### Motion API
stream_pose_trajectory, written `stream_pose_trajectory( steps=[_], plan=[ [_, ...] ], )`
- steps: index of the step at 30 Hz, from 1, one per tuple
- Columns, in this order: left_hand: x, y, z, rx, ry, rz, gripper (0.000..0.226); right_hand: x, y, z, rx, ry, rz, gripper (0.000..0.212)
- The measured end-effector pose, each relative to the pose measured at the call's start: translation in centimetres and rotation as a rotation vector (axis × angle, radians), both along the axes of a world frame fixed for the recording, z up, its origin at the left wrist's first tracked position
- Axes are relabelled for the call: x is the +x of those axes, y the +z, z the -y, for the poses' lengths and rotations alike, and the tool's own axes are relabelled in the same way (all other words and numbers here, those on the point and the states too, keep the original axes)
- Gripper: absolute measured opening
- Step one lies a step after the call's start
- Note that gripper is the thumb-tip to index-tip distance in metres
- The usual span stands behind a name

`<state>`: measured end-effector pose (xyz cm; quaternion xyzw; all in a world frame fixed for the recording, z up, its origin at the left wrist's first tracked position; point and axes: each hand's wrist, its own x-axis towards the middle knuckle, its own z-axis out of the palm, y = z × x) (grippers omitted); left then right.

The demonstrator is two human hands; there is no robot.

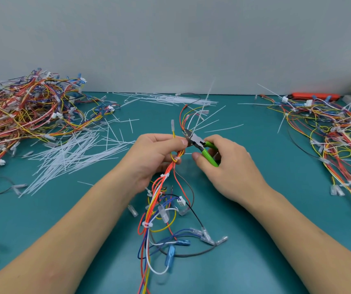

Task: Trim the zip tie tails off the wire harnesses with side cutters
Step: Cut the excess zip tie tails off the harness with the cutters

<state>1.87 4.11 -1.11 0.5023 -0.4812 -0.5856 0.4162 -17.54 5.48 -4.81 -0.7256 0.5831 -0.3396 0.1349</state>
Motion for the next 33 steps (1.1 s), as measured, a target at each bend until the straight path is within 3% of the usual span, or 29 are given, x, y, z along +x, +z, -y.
stream_pose_trajectory(
  steps=[11, 23, 33],
  plan=[
    [-0.11, 0.25, -0.16, -0.016, -0.027, 0.006, 0.010, -0.32, -0.03, 0.29, 0.041, -0.033, 0.012, 0.037],
    [-0.04, 0.02, -0.17, 0.000, -0.004, 0.027, 0.007, 0.08, -0.39, -0.08, 0.039, -0.040, 0.024, 0.026],
    [-0.05, 0.04, -0.11, 0.013, -0.004, 0.029, 0.009, -0.09, -0.28, 0.10, 0.071, -0.043, 0.008, 0.031]
  ],
)
